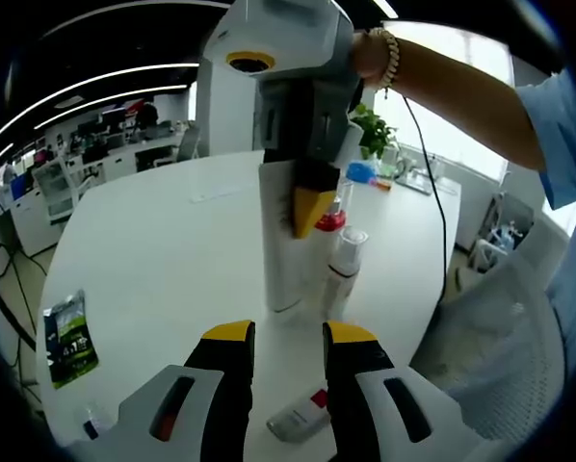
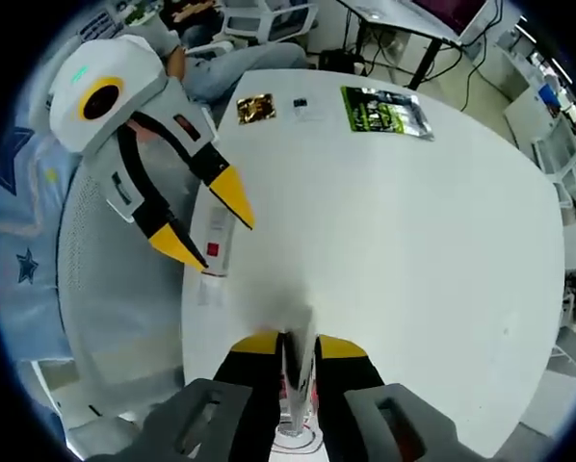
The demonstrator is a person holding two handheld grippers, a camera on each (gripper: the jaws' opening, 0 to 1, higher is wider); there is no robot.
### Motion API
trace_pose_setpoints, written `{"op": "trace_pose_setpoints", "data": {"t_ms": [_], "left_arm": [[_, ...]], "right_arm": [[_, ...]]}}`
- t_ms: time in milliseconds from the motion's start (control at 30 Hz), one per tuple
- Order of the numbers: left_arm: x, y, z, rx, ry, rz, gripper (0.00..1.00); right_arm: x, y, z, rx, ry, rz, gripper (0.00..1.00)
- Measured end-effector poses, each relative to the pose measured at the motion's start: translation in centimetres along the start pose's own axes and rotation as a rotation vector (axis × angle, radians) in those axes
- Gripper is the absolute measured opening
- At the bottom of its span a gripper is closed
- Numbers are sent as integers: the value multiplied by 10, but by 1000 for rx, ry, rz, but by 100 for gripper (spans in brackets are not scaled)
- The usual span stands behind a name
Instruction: Arrange the skincare products in the storage area until every visible bottle or jar stands upright without overlapping.
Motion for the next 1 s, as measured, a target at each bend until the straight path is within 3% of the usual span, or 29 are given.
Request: {"op": "trace_pose_setpoints", "data": {"t_ms": [167, 600, 833, 1000], "left_arm": [[-2, -1, -1, -5, 10, 5, 23], [-5, -4, -3, -22, 26, 5, 23], [-7, -3, -3, -18, 32, 16, 23], [-8, -1, -3, -16, 37, 27, 23]], "right_arm": [[-1, 1, 3, 12, -14, -28, 6], [-3, 3, 4, -36, 31, 36, 5], [-8, 3, 10, -42, -4, 76, 6], [-7, 2, 28, -87, -61, 105, 10]]}}
Point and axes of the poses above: the point that each gripper's makers call its tool centre point, and the gripper's own axes: z roughly backward along the fingers, y roughly to its left, x roughly out of its top, the point moved 2 cm from there along z, roughly backward along the fingers, and after that the axes turned 9 degrees about x, right-handed, at the moved point
